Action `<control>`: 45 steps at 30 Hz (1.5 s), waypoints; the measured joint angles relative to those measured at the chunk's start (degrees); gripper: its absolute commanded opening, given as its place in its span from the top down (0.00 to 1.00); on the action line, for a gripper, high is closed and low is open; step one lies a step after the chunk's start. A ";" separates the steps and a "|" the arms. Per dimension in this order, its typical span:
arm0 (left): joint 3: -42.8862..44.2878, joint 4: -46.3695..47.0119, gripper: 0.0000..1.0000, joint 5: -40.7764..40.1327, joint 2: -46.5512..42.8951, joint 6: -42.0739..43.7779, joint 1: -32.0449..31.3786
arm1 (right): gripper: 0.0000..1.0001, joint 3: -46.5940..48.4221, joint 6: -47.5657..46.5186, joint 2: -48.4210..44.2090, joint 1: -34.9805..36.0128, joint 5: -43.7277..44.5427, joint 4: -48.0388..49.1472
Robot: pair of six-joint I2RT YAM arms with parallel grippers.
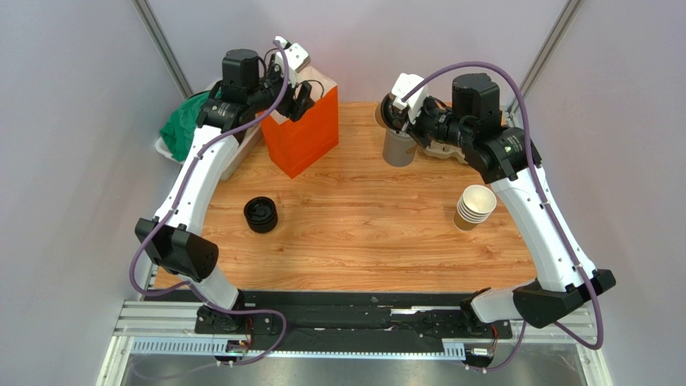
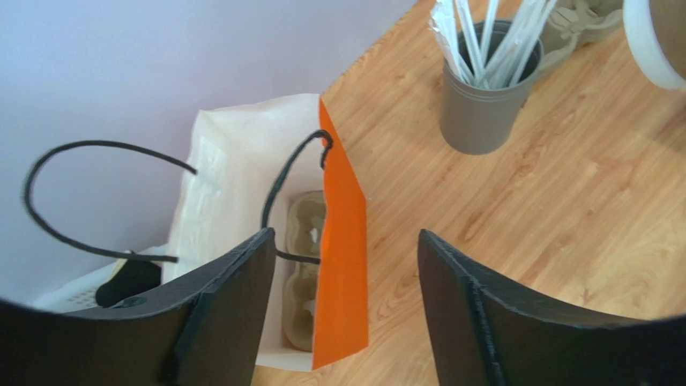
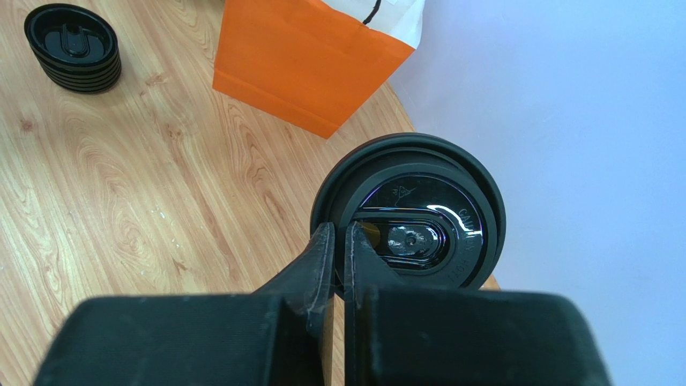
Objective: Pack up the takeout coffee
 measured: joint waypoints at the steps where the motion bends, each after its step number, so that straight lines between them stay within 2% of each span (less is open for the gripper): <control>1: 0.37 0.02 0.22 -0.55 -0.07 -0.09 0.00 | 1.00 0.02 0.00 0.07 0.00 0.00 -0.17; 9: 2.93 2.73 0.19 -7.08 1.66 1.49 0.00 | 1.00 -0.83 0.00 0.09 0.02 0.09 -0.37; 12: 4.98 3.50 0.22 -8.24 5.51 3.04 0.15 | 1.00 -1.42 0.00 0.09 0.02 0.35 -0.42; 14: 6.45 3.21 0.27 -8.00 9.18 3.89 0.31 | 1.00 -1.51 0.00 0.09 0.02 0.55 -0.39; 15: 6.78 3.15 0.32 -7.69 10.49 4.17 0.44 | 1.00 -1.55 0.00 0.09 0.02 0.68 -0.42; 18: 7.76 1.16 0.66 -5.75 14.16 4.98 0.57 | 1.00 -1.55 0.00 0.09 0.02 1.14 -0.42; 19: 8.24 0.11 0.82 -4.85 15.06 5.27 0.66 | 1.00 -1.55 0.00 0.09 0.02 1.44 -0.44; 21: 9.11 -1.49 0.94 -3.28 15.98 5.38 0.79 | 1.00 -1.18 0.04 0.31 0.02 1.90 -0.63; 23: 10.16 -2.78 0.99 -1.55 16.13 5.33 0.81 | 1.00 0.22 0.52 1.11 0.02 2.84 -0.96; 28: 11.56 -4.44 1.00 1.92 15.21 5.07 0.63 | 1.00 5.03 3.89 4.02 0.02 6.21 -0.50; 33: 5.35 -5.75 1.00 2.73 9.77 4.72 -1.29 | 1.00 7.76 8.11 6.78 0.02 8.55 1.53; 41: -9.55 -6.73 1.00 3.34 -2.60 2.32 -10.38 | 1.00 7.32 14.03 7.34 0.11 8.55 3.21; 45: -10.34 -7.74 0.98 3.67 -4.85 0.68 -14.27 | 1.00 6.36 15.82 5.60 0.55 8.55 3.54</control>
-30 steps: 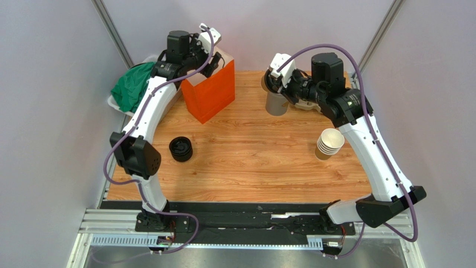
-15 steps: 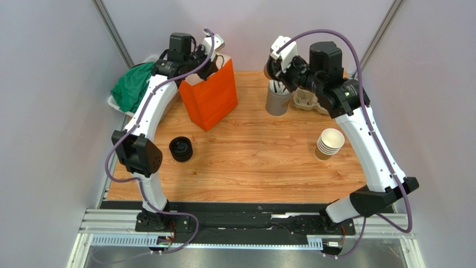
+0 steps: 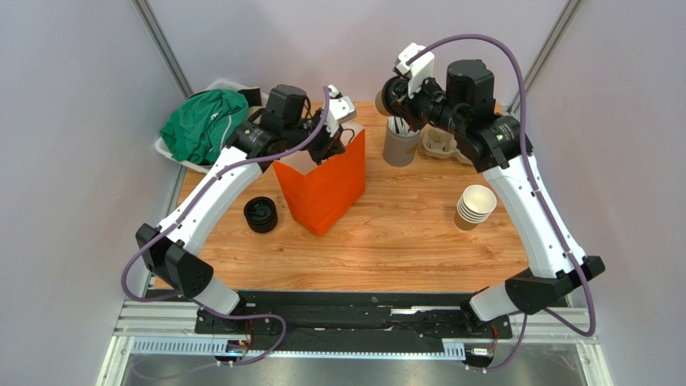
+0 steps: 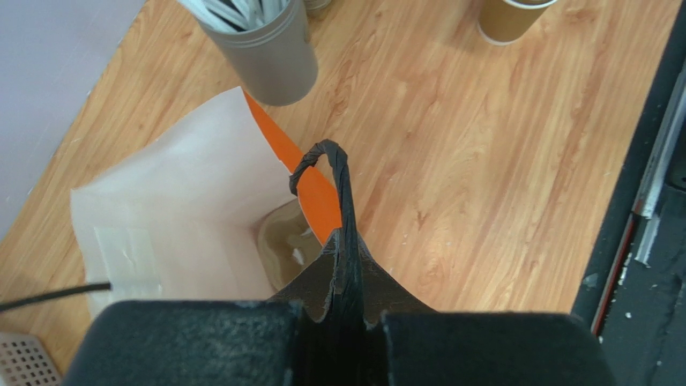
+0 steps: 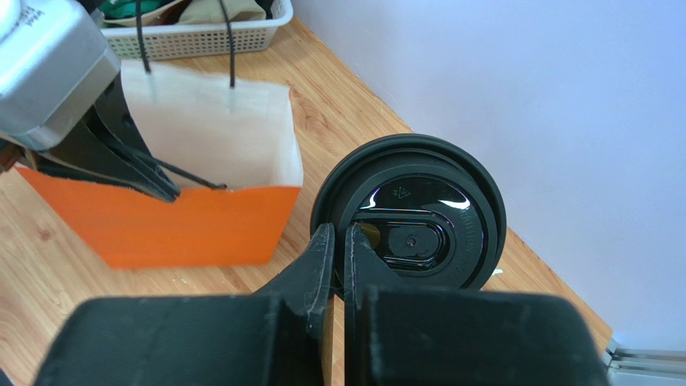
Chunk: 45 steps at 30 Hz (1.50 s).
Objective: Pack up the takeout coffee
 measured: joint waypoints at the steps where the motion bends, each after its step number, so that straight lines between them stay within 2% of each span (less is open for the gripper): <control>1: -0.09 -0.02 0.98 0.00 -0.35 -0.44 -0.57 | 1.00 -0.22 0.37 -0.42 0.20 0.00 0.09; 3: -0.44 -0.22 0.97 -0.04 -1.16 -1.22 -1.49 | 1.00 -1.07 1.16 -1.57 1.05 0.09 0.31; 5: -0.72 -0.50 0.90 -0.02 -1.60 -1.70 -2.34 | 1.00 -2.45 1.70 -2.67 2.43 0.37 0.76; 6: -0.96 -0.68 0.76 -0.04 -1.95 -1.90 -2.75 | 1.00 -3.02 1.92 -3.10 3.28 0.63 0.79; 8: -1.22 -1.18 0.64 -0.15 -2.40 -2.12 -3.48 | 1.00 -3.54 2.23 -3.34 4.57 1.07 0.76; 9: -1.27 -1.36 0.52 -0.22 -2.58 -2.08 -3.76 | 1.00 -3.58 2.43 -3.32 5.09 1.20 0.81; 11: -1.44 -1.57 0.39 -0.26 -2.95 -2.19 -4.11 | 1.00 -3.78 2.89 -3.23 5.73 1.53 0.85; 15: -1.62 -2.25 0.29 -0.02 -3.85 -2.86 -4.33 | 1.00 -4.72 3.65 -3.23 5.79 2.91 1.40; 20: -0.57 -3.17 0.24 -0.33 -4.79 -3.17 -4.33 | 1.00 -5.49 3.89 -3.15 5.79 5.03 1.90; 24: 4.00 -4.22 0.23 -2.58 -5.42 -4.07 -4.17 | 1.00 -5.49 4.28 -3.13 5.79 5.62 2.32; 27: 7.02 -3.96 0.16 -4.79 -7.34 -5.03 -3.28 | 1.00 -5.49 4.35 -3.06 5.79 6.05 2.60; 32: 7.80 -1.86 0.11 -10.29 -11.91 -6.97 1.27 | 1.00 -3.15 4.92 -1.22 5.88 5.84 2.71; 35: 5.64 0.22 0.11 -12.11 -13.42 -7.23 4.94 | 1.00 -0.44 5.31 0.42 6.99 5.46 1.81; 39: 2.03 0.59 0.11 -12.02 -12.26 -7.13 6.75 | 1.00 2.25 5.33 1.57 10.71 5.40 -0.09; 43: -0.72 0.42 0.18 -10.16 -8.85 -7.04 6.82 | 1.00 2.36 5.33 1.57 15.23 5.05 -2.08; 45: -1.51 0.46 0.26 -9.44 -7.21 -6.99 6.82 | 1.00 2.27 5.33 1.55 16.81 4.92 -3.17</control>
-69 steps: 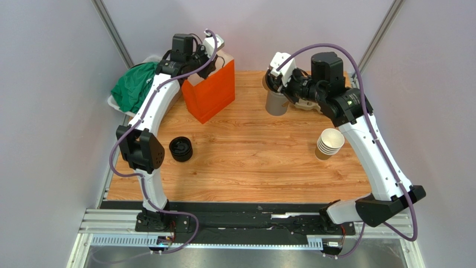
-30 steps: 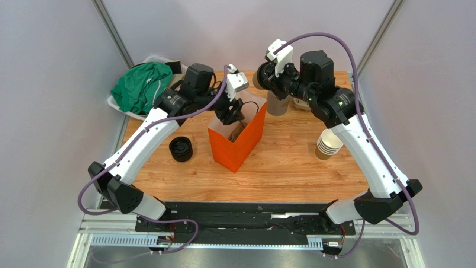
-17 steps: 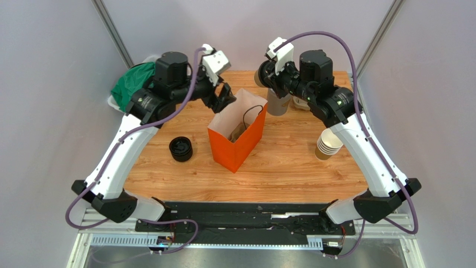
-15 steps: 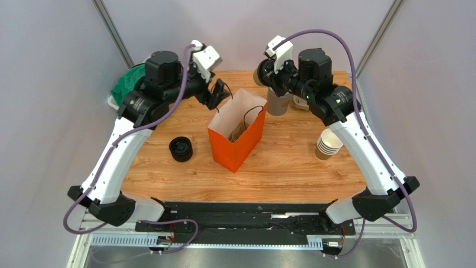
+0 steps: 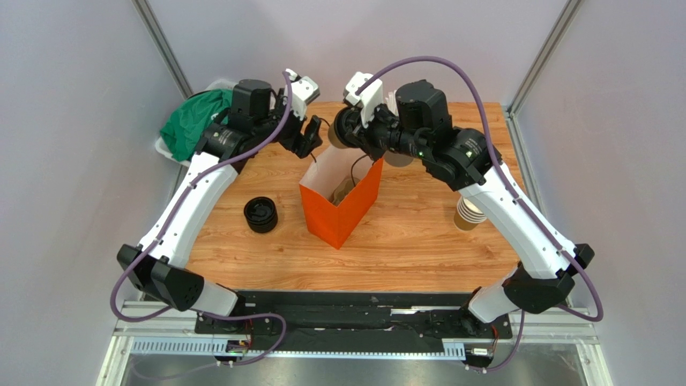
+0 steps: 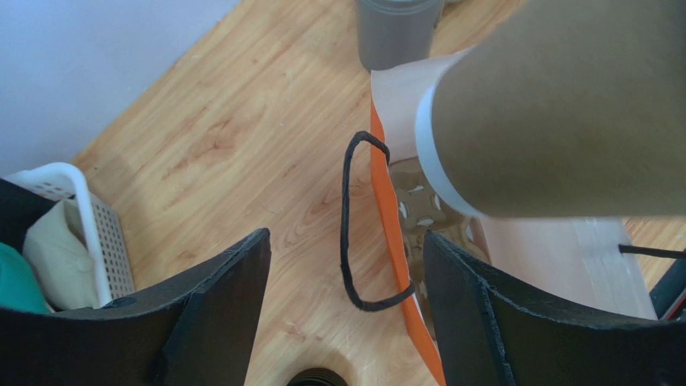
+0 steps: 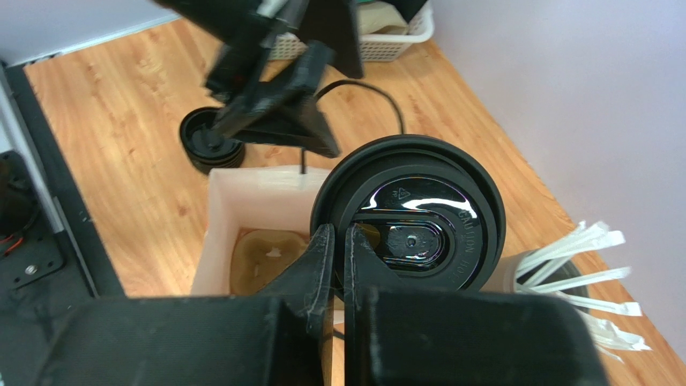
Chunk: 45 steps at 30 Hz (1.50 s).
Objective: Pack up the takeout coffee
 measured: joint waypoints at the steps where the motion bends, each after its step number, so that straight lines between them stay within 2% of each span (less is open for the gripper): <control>1: -0.39 -0.02 0.31 0.28 0.70 0.00 0.00 | 1.00 -0.28 0.02 -0.11 0.74 -0.11 -0.35; 2: -0.68 -0.02 0.45 0.55 1.22 0.07 0.00 | 1.00 -0.72 0.02 -0.28 1.25 -0.17 -0.57; 3: -0.79 -0.02 0.52 0.81 1.75 0.17 0.07 | 1.00 -1.36 0.02 -0.52 1.57 -0.20 -0.79; 4: -0.79 0.00 0.64 0.96 2.08 -0.02 0.13 | 1.00 -2.43 0.02 -0.96 1.88 -0.20 -0.83; 6: -0.79 0.09 0.75 1.42 2.49 0.04 0.15 | 1.00 -4.13 0.04 -1.42 2.14 -0.13 -1.11; 7: -0.79 0.15 0.85 1.60 2.60 0.28 0.17 | 1.00 -4.79 0.11 -1.51 2.19 -0.11 -1.20; 10: -0.46 0.35 0.96 2.05 3.10 0.37 0.22 | 1.00 -7.10 0.46 -1.53 2.47 -0.07 -1.70; 14: 1.88 0.50 1.00 3.21 4.90 0.09 0.22 | 1.00 -11.10 0.92 -1.73 3.34 0.31 -1.84; 23: 7.85 0.48 1.00 8.59 6.97 -1.44 -0.24 | 1.00 -19.28 2.43 -4.59 4.63 2.08 -0.15; 33: 2.80 0.35 1.00 11.08 2.16 0.04 -8.31 | 1.00 -30.10 3.78 -11.43 4.63 5.16 6.97; 45: 1.18 -2.78 1.00 10.27 1.46 2.32 -10.05 | 1.00 -43.30 0.87 -14.03 4.63 12.66 19.10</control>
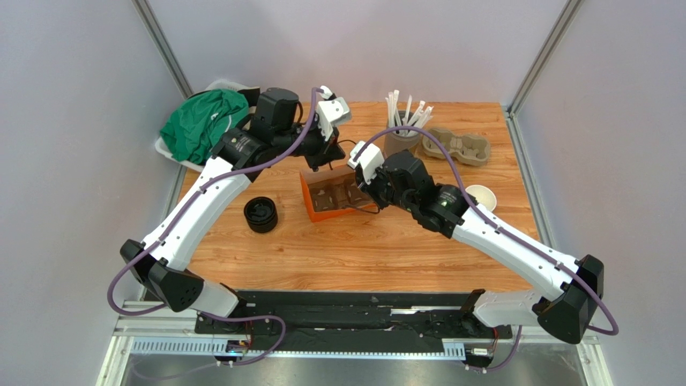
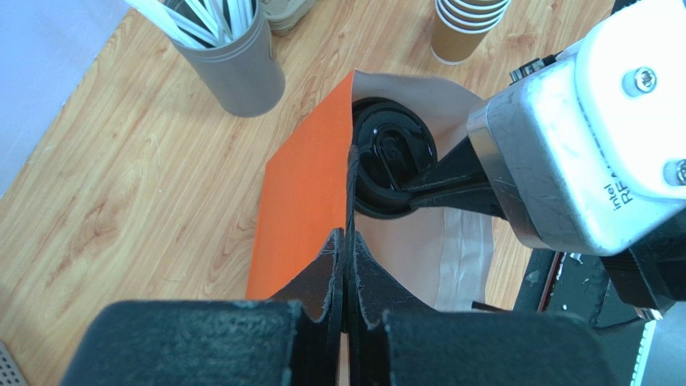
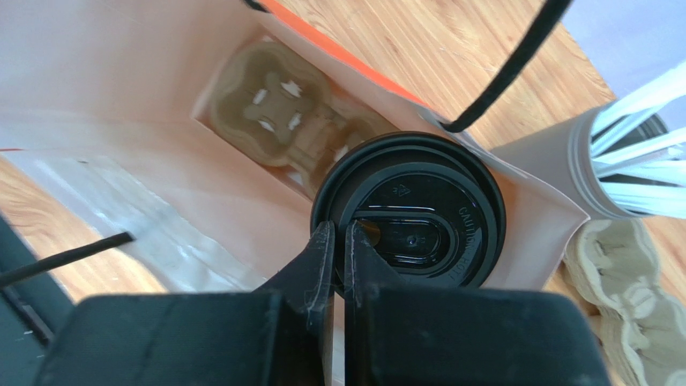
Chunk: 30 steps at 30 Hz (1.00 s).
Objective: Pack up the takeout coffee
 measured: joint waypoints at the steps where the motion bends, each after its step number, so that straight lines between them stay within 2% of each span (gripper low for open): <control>1: -0.35 0.04 1.00 -0.02 -0.09 -0.22 0.00 | 1.00 -1.20 -0.52 -0.46 0.00 0.63 0.85; 10: -2.21 1.49 1.00 -6.67 -0.39 -3.82 -0.13 | 1.00 -4.22 -2.67 -2.80 0.00 1.88 4.13; 18: 5.20 1.42 1.00 -13.27 -0.37 -6.58 -0.13 | 1.00 -4.22 -5.03 -3.85 0.00 -2.62 4.02; 23: 8.61 1.40 1.00 -13.94 -0.39 -7.37 -0.13 | 1.00 -4.26 -5.49 -3.87 0.00 -6.08 3.74; 30: 6.60 0.39 1.00 -13.60 -1.33 -7.08 -0.26 | 1.00 -5.51 -4.92 -4.00 -2.36 -11.37 3.80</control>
